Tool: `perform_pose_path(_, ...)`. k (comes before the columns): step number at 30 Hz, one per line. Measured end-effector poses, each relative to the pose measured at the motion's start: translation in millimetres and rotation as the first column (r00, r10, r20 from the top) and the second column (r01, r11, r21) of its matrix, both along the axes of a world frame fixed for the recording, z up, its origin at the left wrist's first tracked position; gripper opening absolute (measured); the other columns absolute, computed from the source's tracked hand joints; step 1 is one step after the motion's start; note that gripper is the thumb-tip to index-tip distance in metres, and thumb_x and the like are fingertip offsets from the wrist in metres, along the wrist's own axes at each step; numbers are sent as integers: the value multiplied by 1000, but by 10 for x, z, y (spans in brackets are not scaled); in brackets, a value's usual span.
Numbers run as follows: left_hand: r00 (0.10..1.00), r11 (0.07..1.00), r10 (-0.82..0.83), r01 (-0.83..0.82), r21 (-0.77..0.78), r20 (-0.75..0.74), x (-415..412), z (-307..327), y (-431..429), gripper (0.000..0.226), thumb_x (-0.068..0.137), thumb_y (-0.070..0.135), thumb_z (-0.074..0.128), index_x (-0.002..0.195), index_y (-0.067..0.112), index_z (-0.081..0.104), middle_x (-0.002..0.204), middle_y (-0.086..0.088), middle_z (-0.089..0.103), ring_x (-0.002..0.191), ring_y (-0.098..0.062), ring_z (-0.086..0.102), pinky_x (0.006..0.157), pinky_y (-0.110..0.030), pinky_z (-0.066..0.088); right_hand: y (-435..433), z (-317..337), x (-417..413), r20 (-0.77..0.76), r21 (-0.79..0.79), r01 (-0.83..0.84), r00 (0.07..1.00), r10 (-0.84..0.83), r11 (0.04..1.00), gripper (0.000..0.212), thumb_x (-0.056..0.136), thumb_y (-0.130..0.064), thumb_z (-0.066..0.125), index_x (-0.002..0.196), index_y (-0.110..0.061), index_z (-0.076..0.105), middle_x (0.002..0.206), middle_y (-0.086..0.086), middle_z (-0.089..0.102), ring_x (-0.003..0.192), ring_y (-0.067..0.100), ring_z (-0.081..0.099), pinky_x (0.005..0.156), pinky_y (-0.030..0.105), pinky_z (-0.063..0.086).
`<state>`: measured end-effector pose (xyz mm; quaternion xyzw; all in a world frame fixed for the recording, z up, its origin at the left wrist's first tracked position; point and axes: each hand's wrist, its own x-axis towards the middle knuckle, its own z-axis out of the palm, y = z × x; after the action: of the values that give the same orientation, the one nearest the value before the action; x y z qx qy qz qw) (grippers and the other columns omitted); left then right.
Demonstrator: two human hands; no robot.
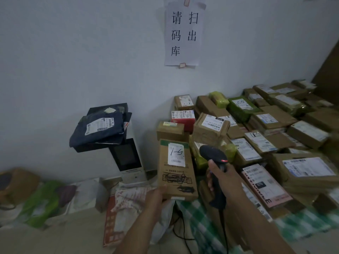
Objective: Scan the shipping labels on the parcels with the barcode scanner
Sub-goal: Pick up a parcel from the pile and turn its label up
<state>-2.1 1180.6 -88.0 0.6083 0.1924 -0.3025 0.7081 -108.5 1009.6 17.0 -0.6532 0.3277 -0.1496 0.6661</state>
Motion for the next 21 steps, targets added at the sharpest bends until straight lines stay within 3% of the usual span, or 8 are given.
perform_pose_path(3,999,999,-42,43,14,-31,52,-130,-103,10,98,10,56,98,5,65,90,-10,72,86,-22,67,70,-29,56,-78,-48,-68,-28,-11,32,999,-33,999,37,93,-33,61,74,-1,59,59,14,60,47,25,53,53,33,45)
perform_pose_path(7,982,970,-181,170,176,48,200,-420,-192,28,99,20,58,121,4,64,111,-12,71,99,-25,67,89,-37,57,-181,-118,-136,-55,-22,83,995,-84,996,39,91,-36,63,77,1,62,58,9,62,46,23,55,53,34,47)
perform_pose_path(9,954,920,-282,238,310,105,258,-502,-197,32,99,24,57,126,7,62,115,-10,69,101,-25,66,88,-36,56,-240,-135,-157,-77,-25,107,991,-109,994,40,90,-37,63,79,2,62,55,7,61,44,20,55,50,30,48)
perform_pose_path(12,868,757,-476,320,570,144,367,-480,-240,26,97,23,54,117,10,65,112,-10,70,96,-24,64,80,-32,53,-327,-124,-153,-77,-8,131,988,-131,991,41,91,-36,62,76,2,60,52,8,59,43,20,55,50,29,47)
perform_pose_path(14,790,629,-573,254,734,218,466,-384,-347,15,97,21,53,104,15,66,107,-8,71,85,-17,62,74,-30,52,-392,-109,-128,-47,14,170,984,-169,985,41,90,-35,64,76,3,60,56,12,60,46,24,54,53,34,48)
perform_pose_path(16,709,642,-592,127,756,383,584,-186,-535,12,97,20,56,103,16,65,107,-5,71,80,-11,61,64,-23,46,-464,-85,-85,-43,18,200,979,-199,980,41,89,-36,64,77,3,60,58,14,60,47,24,55,52,34,48)
perform_pose_path(18,617,712,-581,70,698,531,741,32,-795,24,98,27,58,117,13,63,119,2,64,102,-12,60,81,-26,49,-544,-54,-18,-40,17,217,976,-216,976,43,89,-37,64,77,3,60,58,14,60,46,24,55,51,33,48)
perform_pose_path(21,571,744,-597,132,654,564,1003,370,-1208,48,98,44,53,136,16,54,136,1,58,124,-19,54,104,-42,45,-673,25,128,-14,40,253,968,-252,967,41,90,-36,63,81,3,60,59,14,61,45,22,54,50,32,47)
